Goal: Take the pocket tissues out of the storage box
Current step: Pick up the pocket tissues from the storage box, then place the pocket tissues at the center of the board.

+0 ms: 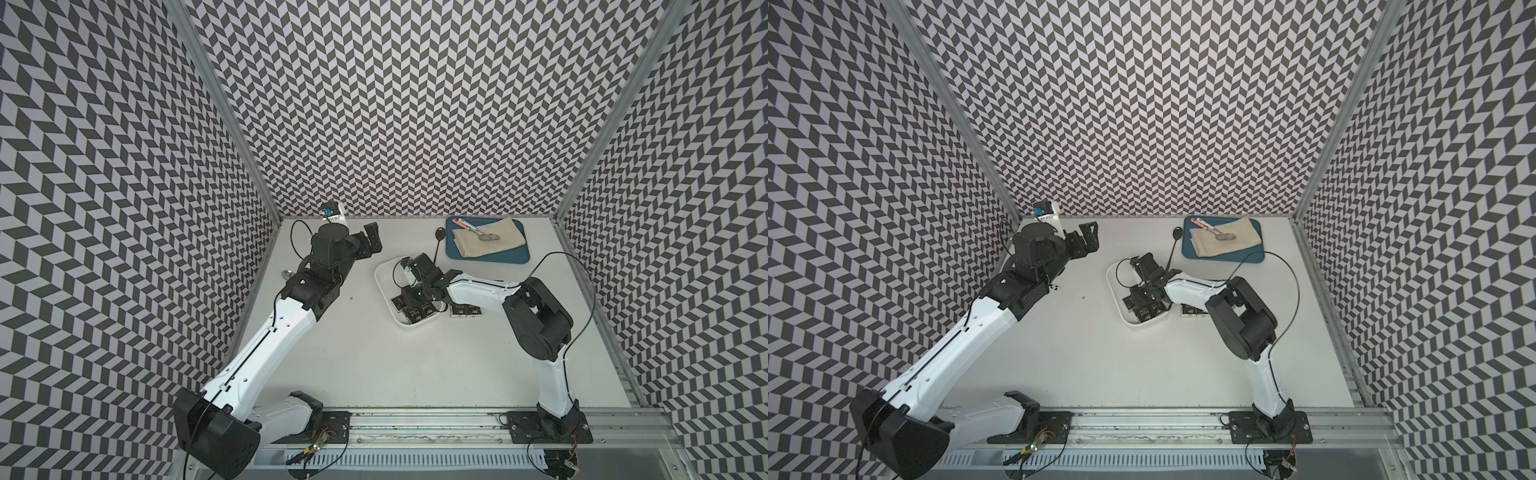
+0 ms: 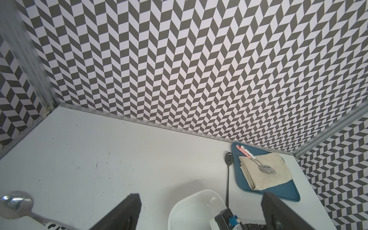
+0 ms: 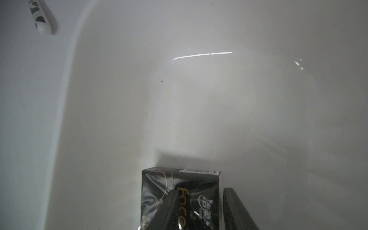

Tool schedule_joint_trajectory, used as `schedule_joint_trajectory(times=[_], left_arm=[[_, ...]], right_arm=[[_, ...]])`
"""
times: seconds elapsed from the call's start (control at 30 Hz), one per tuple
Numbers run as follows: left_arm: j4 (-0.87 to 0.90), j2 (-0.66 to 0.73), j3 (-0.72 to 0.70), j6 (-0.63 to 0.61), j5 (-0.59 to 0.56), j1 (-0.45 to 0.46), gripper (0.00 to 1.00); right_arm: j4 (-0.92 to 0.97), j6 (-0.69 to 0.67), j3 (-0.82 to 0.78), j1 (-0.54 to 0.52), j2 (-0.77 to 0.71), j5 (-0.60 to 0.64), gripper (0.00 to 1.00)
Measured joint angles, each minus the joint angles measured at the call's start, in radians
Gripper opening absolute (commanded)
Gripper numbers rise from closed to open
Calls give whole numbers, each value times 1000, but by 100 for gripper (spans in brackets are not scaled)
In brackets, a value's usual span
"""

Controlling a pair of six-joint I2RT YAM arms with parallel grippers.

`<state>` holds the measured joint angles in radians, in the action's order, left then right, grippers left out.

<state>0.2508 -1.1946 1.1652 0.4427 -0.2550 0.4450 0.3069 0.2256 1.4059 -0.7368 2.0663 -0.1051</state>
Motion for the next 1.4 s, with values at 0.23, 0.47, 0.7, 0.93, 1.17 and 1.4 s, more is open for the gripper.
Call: schedule_joint_trajectory(times=[0.23,0.47,0.7,0.93,1.17,1.4], left_arm=[[0,5,0,0,-2,0,99],[1,5,0,0,-2,0,99],[6,5,14,-1,-5,0,99],[6,6,15,-4,-13,0,99],[10,10,15,-5,-13,-5,99],[13,15,20,-5,-13,-7,99]], right_arm=[[3,5,19,0,9,1,0],[3,-1,22,0,7,-9,0],[8,2,18,0,-41,-19,0],[6,3,14,7,-165,-12,0],[23,3,-84,19,-327,14,0],[92,8,-282,34,-592,46,0]])
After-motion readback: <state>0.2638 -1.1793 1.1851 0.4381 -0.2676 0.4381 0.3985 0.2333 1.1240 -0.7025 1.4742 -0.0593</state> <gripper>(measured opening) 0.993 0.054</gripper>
